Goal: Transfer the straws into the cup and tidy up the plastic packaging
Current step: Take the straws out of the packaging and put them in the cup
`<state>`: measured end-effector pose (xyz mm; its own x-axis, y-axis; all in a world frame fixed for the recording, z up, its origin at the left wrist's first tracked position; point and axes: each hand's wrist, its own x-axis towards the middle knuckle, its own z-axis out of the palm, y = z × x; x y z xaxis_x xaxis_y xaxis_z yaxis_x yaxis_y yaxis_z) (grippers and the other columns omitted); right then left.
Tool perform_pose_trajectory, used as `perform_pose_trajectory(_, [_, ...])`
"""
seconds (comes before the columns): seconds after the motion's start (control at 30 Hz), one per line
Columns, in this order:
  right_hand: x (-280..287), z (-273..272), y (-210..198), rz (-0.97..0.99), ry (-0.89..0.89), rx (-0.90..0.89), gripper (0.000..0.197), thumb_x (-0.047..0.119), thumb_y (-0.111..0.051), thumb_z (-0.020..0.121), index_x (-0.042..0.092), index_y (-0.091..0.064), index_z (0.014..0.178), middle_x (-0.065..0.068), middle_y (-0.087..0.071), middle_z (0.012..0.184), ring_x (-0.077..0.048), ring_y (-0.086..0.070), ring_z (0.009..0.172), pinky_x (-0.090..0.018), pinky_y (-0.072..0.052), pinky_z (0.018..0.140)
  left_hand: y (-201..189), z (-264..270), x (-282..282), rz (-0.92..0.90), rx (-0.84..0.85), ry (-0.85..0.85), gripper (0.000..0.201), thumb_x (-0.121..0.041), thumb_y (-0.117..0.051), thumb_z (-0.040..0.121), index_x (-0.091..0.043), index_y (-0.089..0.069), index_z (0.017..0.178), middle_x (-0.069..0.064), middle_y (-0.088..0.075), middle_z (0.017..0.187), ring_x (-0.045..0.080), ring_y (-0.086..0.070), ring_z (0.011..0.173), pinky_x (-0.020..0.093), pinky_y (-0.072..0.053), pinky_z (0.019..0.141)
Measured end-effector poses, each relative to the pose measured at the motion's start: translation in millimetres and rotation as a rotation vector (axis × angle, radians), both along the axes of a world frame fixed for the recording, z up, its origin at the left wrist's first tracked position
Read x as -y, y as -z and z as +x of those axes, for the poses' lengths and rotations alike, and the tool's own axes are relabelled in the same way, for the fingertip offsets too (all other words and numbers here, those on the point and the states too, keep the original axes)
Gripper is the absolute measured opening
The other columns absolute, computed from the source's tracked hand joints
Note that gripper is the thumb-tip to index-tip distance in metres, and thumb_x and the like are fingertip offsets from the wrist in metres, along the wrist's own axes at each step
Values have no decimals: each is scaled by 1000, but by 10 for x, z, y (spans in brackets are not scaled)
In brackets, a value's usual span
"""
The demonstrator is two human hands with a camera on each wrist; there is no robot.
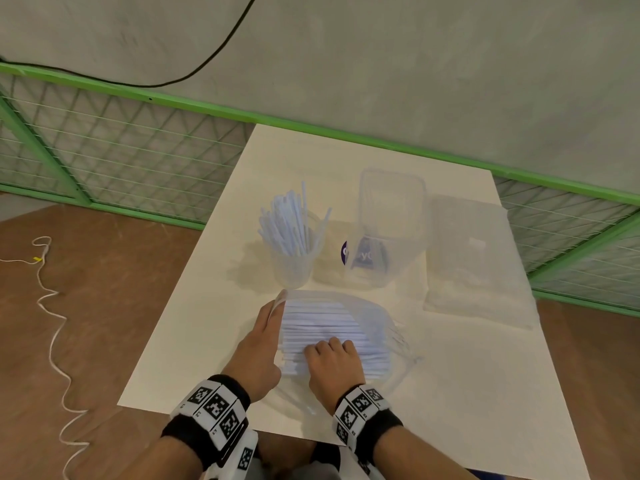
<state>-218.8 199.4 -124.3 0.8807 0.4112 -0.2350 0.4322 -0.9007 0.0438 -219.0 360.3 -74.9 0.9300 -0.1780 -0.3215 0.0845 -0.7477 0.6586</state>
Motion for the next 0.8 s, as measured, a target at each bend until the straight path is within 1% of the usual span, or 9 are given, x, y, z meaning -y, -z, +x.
perform_pose_trajectory(0.07, [-16,17,-18,6,26,-27,33,10,-78,38,19,-65,67,2,-61,61,-22,-59,60,-35,-49,57,7,-1,2,2,-6,-5,110,8,-58,72,-27,8,152,-17,3,155,12,-49,82,12,-39,53])
perform_pose_trajectory(0.13, [-41,35,-82,-4,53,-68,29,10,-78,44,17,-66,70,-1,-64,68,-25,-62,67,-37,-50,61,7,2,2,5,-10,-8,110,8,-57,72,-27,8,153,-17,2,155,12,-50,81,12,-38,53])
perform_pose_trajectory(0.27, [-57,65,-141,-66,4,-121,25,3,-55,79,8,-61,104,-12,-64,103,-34,-55,101,-45,-40,90,16,18,1,-7,-2,-6,111,9,-57,69,-28,6,153,-17,1,156,15,-53,83,15,-39,56])
perform_pose_trajectory(0.33, [-72,59,-158,-113,-10,-154,23,3,-53,80,8,-60,102,-12,-66,99,-34,-56,98,-46,-39,89,23,17,-2,-21,-3,-7,113,9,-58,69,-29,7,153,-18,2,156,14,-54,88,14,-40,59])
perform_pose_trajectory(0.4, [-92,37,-202,-141,0,-190,18,4,-60,74,11,-63,90,-9,-68,86,-32,-62,89,-45,-44,81,26,9,-3,-35,-8,-4,113,9,-57,69,-29,8,153,-19,3,156,11,-51,94,9,-39,58])
perform_pose_trajectory(0.43, [-94,34,-197,-140,-20,-167,16,5,-60,75,11,-64,90,-9,-68,87,-32,-61,90,-44,-44,81,22,9,-2,-40,-10,-5,112,9,-57,70,-28,9,153,-19,3,156,10,-50,94,8,-38,58])
perform_pose_trajectory(0.53, [-71,50,-201,-114,-75,-148,24,11,-50,87,8,-58,109,-14,-61,110,-34,-52,107,-45,-36,93,15,15,0,-31,-8,-7,112,9,-57,70,-28,10,152,-19,4,156,10,-48,87,10,-38,56])
perform_pose_trajectory(0.7, [75,77,-297,143,-26,-117,35,36,-45,89,16,-47,118,-4,-68,101,-31,-62,91,-41,-36,91,29,40,-23,-48,-3,-22,115,9,-58,69,-32,9,152,-22,1,154,14,-54,85,17,-45,64])
perform_pose_trajectory(0.8, [166,127,-478,328,29,-58,38,40,-37,85,21,-53,113,-2,-71,94,-30,-65,85,-37,-41,84,39,45,-29,-54,3,-21,116,11,-57,67,-34,8,152,-22,-1,154,16,-56,91,26,-53,71])
